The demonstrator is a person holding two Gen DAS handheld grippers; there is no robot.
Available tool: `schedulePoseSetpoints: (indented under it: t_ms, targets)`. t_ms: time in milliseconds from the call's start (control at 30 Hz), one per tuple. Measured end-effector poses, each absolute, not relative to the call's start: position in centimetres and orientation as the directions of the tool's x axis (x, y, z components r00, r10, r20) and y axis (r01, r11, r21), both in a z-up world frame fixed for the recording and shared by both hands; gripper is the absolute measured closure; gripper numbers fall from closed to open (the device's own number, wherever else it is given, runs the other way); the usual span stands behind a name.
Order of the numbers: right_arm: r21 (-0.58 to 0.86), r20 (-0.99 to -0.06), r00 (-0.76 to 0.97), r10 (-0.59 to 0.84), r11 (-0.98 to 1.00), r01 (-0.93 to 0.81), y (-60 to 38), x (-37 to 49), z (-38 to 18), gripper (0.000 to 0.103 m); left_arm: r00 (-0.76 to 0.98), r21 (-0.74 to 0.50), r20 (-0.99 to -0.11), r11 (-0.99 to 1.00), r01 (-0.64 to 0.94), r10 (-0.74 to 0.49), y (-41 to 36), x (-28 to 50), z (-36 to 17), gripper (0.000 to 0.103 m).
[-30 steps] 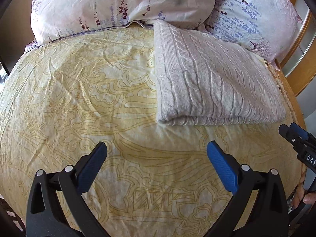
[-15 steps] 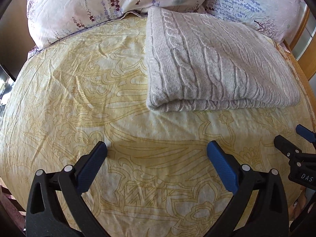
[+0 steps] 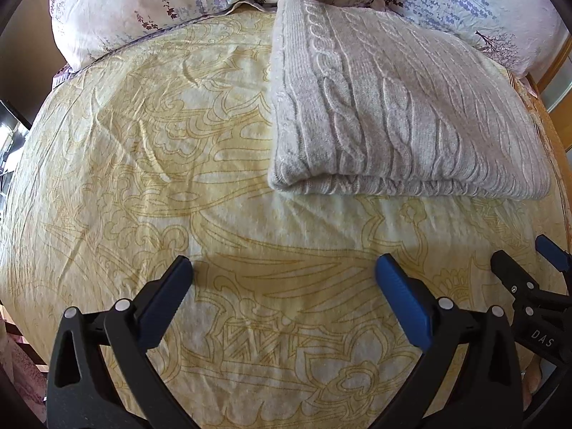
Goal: Fold small clothes
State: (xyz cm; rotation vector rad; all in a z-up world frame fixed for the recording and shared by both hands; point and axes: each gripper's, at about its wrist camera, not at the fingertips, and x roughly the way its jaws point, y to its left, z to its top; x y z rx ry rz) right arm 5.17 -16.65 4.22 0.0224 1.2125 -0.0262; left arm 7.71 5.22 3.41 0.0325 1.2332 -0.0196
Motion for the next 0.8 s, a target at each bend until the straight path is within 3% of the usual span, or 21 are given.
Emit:
schedulePoseSetpoints:
  t_ms: [800]
  targets:
    - [-0.003,-0.945,0.325,-0.024,0.998,0.066,-16.53,5.61,4.29,0.001,0.334,0.014,-0.942,0.999,0.031,0.003,5.26,7.44,3.29,0.002]
